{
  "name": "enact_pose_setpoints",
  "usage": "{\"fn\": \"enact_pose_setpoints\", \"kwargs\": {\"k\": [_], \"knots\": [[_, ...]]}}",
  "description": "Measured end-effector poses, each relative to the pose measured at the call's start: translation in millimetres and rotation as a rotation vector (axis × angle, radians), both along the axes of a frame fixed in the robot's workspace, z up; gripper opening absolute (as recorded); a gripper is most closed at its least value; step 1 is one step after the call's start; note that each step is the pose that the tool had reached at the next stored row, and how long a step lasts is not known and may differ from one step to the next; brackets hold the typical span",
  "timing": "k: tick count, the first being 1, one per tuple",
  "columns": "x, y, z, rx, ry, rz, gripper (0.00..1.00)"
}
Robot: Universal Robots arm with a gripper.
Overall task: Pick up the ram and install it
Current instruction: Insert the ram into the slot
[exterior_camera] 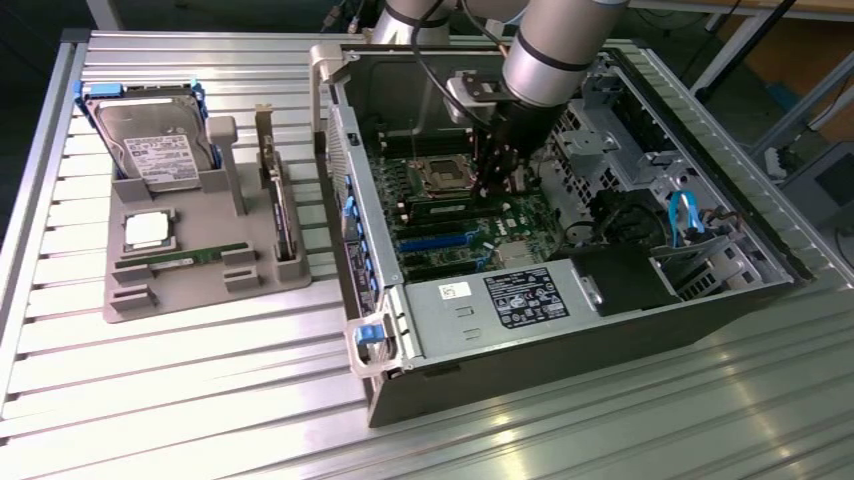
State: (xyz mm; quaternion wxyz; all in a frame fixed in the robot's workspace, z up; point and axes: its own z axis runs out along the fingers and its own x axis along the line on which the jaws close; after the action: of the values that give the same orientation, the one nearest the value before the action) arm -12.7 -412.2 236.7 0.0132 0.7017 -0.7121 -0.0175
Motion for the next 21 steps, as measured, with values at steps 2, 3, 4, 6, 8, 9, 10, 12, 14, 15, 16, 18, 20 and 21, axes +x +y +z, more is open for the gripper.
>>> {"fn": "enact_pose_setpoints", "kwargs": {"k": [2,3,4,6,8,9,10,12,14,15,16,18,20,21], "knots": [[0.0,-0.9,-0.2,0.0000,0.0000,0.000,0.12],[0.0,-1.0,-0.2,0.0000,0.0000,0.000,0.12],[0.0,-1.1,-0.3,0.0000,0.0000,0.000,0.12],[0.0,-2.0,-0.7,-0.0001,0.0001,0.000,0.12],[0.0,-3.1,-1.5,0.0001,0.0000,0.000,0.12],[0.0,-3.5,-1.8,0.0001,0.0000,0.000,0.12],[0.0,-3.8,-2.1,0.0000,0.0000,0.000,0.12],[0.0,-4.2,-2.5,0.0000,0.0000,0.000,0.12],[0.0,-4.3,-2.7,-0.0001,0.0001,0.000,0.12],[0.0,-4.4,-2.8,0.0000,0.0001,0.000,0.12],[0.0,-4.4,-2.8,-0.0001,0.0000,0.000,0.12],[0.0,-4.4,-2.8,-0.0001,0.0000,0.000,0.12],[0.0,-4.4,-2.9,0.0000,0.0000,0.000,0.12],[0.0,-4.4,-2.9,0.0000,0.0000,0.000,0.12]]}}
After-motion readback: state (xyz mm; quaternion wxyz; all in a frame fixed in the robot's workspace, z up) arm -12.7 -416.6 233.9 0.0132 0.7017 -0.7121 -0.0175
